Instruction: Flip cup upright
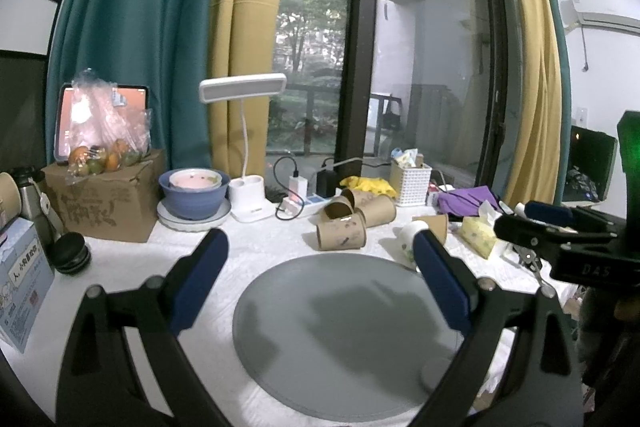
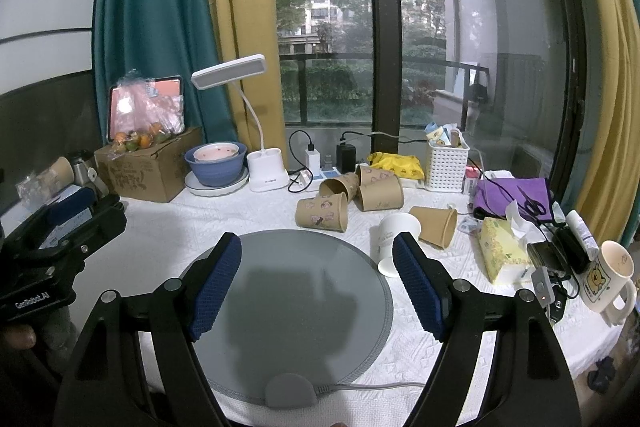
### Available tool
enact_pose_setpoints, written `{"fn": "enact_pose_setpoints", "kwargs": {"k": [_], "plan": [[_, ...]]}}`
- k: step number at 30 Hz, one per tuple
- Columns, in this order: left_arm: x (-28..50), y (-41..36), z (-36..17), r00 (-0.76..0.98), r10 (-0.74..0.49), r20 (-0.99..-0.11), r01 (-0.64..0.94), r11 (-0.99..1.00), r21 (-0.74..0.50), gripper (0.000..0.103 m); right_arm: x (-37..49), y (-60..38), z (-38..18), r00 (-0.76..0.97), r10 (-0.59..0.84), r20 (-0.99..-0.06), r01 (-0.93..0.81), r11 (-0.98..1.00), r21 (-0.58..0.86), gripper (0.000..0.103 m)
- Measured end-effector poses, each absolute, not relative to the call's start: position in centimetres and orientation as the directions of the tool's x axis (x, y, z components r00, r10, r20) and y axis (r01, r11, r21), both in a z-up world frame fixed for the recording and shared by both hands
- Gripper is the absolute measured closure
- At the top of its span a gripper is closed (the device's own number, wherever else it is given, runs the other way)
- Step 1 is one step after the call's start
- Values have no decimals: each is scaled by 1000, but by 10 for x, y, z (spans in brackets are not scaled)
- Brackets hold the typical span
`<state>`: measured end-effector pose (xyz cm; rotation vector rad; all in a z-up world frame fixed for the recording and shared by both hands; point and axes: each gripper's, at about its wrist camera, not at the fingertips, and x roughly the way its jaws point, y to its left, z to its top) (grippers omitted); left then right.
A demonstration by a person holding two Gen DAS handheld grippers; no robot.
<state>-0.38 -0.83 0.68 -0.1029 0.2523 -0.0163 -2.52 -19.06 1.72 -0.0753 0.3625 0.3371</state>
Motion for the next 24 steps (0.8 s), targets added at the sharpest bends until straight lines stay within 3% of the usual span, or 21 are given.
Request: {"fn": "enact_pose_setpoints", "kwargs": {"k": [24], "plan": [[5, -16, 1, 962, -49, -268, 30, 997, -73, 9, -20, -191, 17, 881, 300, -366, -329, 944, -19, 22]]}}
